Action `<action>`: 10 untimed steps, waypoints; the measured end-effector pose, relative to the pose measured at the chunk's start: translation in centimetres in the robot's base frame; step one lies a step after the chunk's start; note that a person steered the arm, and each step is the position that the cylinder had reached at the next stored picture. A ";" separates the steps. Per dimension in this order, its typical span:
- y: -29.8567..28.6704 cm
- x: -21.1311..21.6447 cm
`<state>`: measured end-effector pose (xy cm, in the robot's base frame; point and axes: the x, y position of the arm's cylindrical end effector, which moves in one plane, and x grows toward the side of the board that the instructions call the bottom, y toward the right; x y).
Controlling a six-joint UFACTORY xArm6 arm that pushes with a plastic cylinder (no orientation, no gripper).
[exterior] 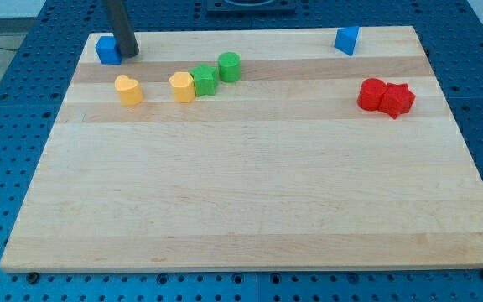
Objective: Move the yellow hexagon to the right of the blue cube
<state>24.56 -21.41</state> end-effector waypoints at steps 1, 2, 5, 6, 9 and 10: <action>0.1 0.0; 0.1 0.0; 21.1 0.9; 20.6 5.3; 3.8 12.6; 3.7 12.6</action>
<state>37.12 -17.70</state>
